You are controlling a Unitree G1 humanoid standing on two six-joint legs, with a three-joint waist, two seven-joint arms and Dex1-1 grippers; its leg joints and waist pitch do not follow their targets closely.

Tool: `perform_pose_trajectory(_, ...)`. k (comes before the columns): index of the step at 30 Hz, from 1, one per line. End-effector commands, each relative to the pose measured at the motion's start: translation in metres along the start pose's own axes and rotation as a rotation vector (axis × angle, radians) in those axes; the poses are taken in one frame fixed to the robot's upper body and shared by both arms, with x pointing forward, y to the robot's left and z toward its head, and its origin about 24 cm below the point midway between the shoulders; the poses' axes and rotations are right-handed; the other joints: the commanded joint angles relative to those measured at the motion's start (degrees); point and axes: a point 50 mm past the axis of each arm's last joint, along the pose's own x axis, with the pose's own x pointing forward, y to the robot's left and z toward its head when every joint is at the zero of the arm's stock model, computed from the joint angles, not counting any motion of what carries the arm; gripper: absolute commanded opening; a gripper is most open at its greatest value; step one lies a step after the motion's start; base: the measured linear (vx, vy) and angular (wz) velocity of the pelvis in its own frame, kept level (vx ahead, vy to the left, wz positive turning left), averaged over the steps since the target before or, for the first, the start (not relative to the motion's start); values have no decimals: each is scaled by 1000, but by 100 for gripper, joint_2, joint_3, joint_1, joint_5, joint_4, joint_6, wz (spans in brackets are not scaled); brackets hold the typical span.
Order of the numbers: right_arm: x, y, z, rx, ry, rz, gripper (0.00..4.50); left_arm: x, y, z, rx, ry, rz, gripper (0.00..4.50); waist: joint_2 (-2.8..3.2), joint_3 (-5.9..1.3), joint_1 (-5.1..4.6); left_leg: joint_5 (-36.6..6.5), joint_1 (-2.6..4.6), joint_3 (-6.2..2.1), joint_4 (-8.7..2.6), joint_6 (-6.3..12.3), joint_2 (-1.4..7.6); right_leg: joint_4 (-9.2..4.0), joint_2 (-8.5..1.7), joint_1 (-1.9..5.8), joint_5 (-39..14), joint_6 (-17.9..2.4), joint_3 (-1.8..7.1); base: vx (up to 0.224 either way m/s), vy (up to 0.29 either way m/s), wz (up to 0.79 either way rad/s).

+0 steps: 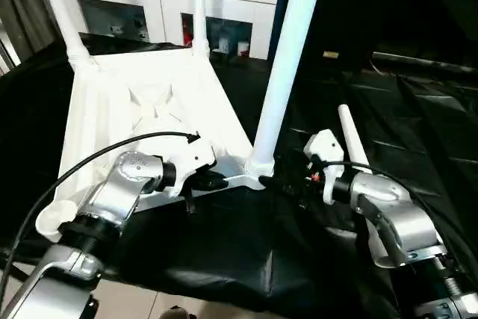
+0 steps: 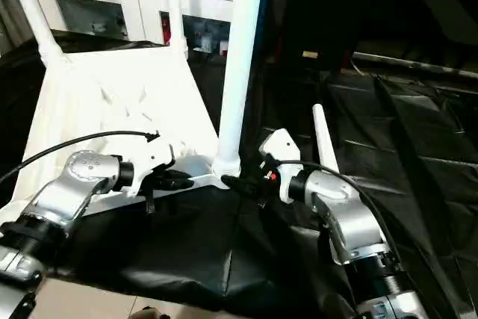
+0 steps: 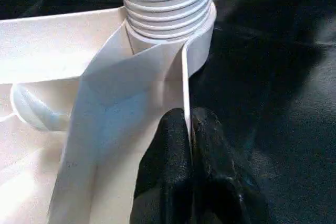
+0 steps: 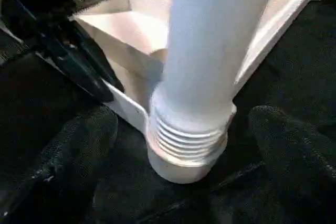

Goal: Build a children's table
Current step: Insert table leg to table base

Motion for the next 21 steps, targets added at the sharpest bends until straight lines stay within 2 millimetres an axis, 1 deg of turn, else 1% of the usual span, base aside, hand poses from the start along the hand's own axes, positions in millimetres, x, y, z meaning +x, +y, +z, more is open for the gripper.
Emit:
perform_pose_trajectory(1,3,-5,4,-41,4,-27,445,1,-2,29,90,-116,-39,0,16,-431,4,-1336,142,-36,-500,-139,176,-473,-270,180,-1001,-1154,183,0,0,0)
perform_pose_trajectory(2,5,-4,4,-42,8,-23,445,1,-3,29,88,-118,-50,0,18,-442,3,-1164,125,-26,-481,-73,170,-436,-255,189,-701,-1235,178,0,0,0)
perform_pose_trajectory(3,7,-5,3,-50,21,-30,445,2,-5,29,92,-116,-58,0,30,-447,13,-1076,121,-24,-475,-39,170,-424,-251,194,-564,-1269,174,0,0,0)
perform_pose_trajectory(4,9,-4,1,-58,36,-35,445,2,-6,29,95,-113,-66,0,32,-456,15,-852,104,-19,-460,31,162,-378,-232,206,-190,-1340,160,0,0,0)
perform_pose_trajectory(6,11,-5,0,-48,38,-37,445,2,-7,28,92,-114,-69,0,36,-461,21,-837,113,-10,-449,66,163,-368,-229,203,-76,-1373,160,0,0,0)
perform_pose_trajectory(7,12,-5,0,-42,38,-40,445,3,-7,29,91,-115,-69,0,26,-459,22,-814,105,-12,-451,97,162,-360,-232,215,-37,-1402,156,0,0,0)
perform_pose_trajectory(8,13,-5,0,-43,36,-37,445,3,-8,29,91,-114,-69,0,33,-459,31,-823,111,-9,-450,104,164,-365,-231,211,-42,-1408,156,0,0,0)
perform_pose_trajectory(9,14,-4,0,-39,32,-26,445,2,-8,29,93,-112,-68,0,26,-456,36,-832,108,-9,-451,115,170,-365,-236,213,-43,-1413,159,0,0,0)
perform_pose_trajectory(10,15,-4,0,-38,28,-20,445,2,-8,29,92,-112,-68,0,17,-450,35,-880,107,-4,-453,119,168,-373,-236,214,-101,-1404,159,0,0,0)
perform_pose_trajectory(11,15,-4,0,-38,27,-19,445,2,-8,29,91,-112,-68,0,26,-440,43,-965,111,-6,-464,95,172,-388,-240,209,-245,-1377,160,0,0,0)
perform_pose_trajectory(13,16,-3,-1,-43,27,-16,418,2,-8,28,94,-107,-67,0,26,-431,43,-1115,117,-11,-478,27,178,-408,-248,201,-460,-1337,163,0,0,0)
perform_pose_trajectory(15,17,-4,0,-44,20,-18,418,1,-8,28,91,-109,-68,0,28,-420,41,-1242,123,-12,-491,-27,181,-429,-247,192,-629,-1293,167,0,0,0)
perform_pose_trajectory(16,18,-5,0,-44,13,-21,405,1,-8,28,89,-109,-70,0,23,-420,40,-1276,121,-15,-495,-46,183,-432,-255,193,-686,-1276,170,0,0,0)
perform_pose_trajectory(17,19,-5,0,-41,7,-19,382,1,-8,28,89,-109,-71,0,29,-420,39,-1294,120,-17,-497,-62,184,-436,-257,187,-727,-1261,171,0,0,0)
perform_pose_trajectory(21,20,-5,-1,-36,2,-16,367,1,-9,27,89,-102,-80,0,33,-417,26,-1302,114,-23,-506,-88,183,-431,-244,187,-693,-1248,169,0,0,0)
